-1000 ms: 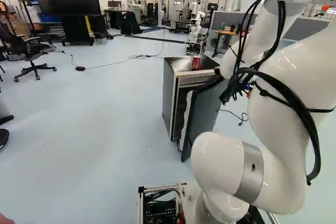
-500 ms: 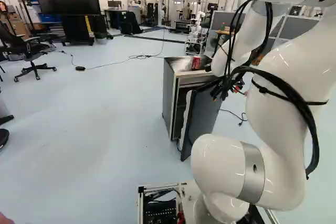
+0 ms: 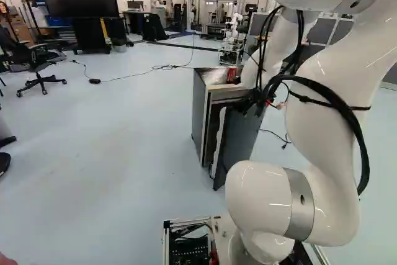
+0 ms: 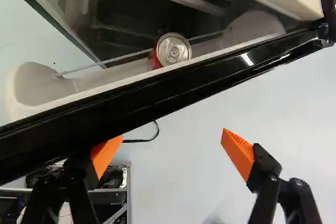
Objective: Grab a drink from the fridge
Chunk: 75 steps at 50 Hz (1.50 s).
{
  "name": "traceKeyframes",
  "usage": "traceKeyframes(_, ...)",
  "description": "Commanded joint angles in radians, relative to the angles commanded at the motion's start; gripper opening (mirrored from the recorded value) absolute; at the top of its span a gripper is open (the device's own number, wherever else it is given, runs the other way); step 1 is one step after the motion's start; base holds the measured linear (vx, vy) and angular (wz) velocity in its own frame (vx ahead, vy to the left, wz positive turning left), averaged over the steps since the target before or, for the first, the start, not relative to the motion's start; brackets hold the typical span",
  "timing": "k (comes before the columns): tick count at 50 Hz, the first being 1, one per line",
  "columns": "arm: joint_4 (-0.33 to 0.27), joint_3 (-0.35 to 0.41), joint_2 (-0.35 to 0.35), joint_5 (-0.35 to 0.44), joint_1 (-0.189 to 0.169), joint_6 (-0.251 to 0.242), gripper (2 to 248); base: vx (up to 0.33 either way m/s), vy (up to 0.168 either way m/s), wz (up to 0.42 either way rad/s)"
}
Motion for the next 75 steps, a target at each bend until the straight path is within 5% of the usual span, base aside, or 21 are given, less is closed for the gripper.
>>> traceKeyframes(27,0.0,-0.091,-0.072,0.022,0.063,0.0,247,0.0,0.0,0.0)
traceKeyframes(75,0.0,-0.187,-0.146,0.022,0.107,0.0,247,0.0,0.0,0.0)
